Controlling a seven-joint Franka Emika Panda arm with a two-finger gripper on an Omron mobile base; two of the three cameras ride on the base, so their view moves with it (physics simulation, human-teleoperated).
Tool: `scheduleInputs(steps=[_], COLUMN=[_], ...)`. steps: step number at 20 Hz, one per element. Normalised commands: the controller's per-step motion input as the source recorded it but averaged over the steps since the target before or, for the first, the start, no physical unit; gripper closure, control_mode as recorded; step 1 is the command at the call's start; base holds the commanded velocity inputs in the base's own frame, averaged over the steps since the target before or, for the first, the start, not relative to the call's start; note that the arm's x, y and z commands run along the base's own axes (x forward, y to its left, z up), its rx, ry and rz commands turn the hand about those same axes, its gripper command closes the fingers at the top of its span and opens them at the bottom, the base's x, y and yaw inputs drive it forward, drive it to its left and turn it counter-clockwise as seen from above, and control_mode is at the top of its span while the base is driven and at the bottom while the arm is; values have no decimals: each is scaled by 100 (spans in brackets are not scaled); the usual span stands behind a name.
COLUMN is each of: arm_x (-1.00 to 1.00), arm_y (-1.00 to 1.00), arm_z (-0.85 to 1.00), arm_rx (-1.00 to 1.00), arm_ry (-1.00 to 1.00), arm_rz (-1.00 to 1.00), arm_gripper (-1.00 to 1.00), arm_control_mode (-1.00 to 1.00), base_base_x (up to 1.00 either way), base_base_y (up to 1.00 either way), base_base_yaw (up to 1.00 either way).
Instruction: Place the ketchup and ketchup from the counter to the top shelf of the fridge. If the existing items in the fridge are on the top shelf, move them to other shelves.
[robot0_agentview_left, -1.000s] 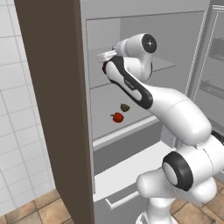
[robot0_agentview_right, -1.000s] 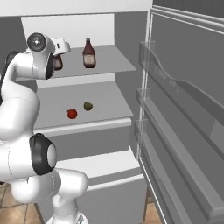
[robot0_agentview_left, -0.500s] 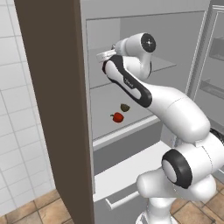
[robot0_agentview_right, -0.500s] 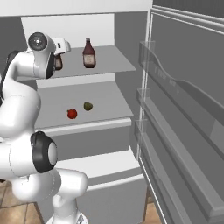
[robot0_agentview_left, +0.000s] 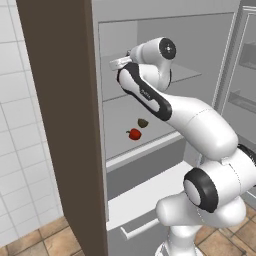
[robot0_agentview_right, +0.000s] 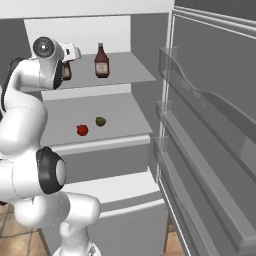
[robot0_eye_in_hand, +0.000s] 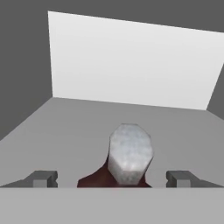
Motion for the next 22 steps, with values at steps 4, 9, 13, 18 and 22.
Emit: scheduleInputs(steps=[4, 9, 13, 18, 22], arm_x=[6, 3, 10, 11, 9], arm_y=[5, 2, 3, 4, 3], arm_z=[0, 0, 0, 0, 0], arm_rx=[0, 0, 0, 0, 0], arm_ry=[0, 0, 0, 0, 0], arm_rz=[0, 0, 0, 0, 0], arm_gripper=[-100, -100, -100, -100, -100], arm_control_mode=[-100, -100, -100, -100, -100], base_base_x=[0, 0, 0, 0, 0], base_base_y=[0, 0, 0, 0, 0], base_base_yaw=[0, 0, 0, 0, 0])
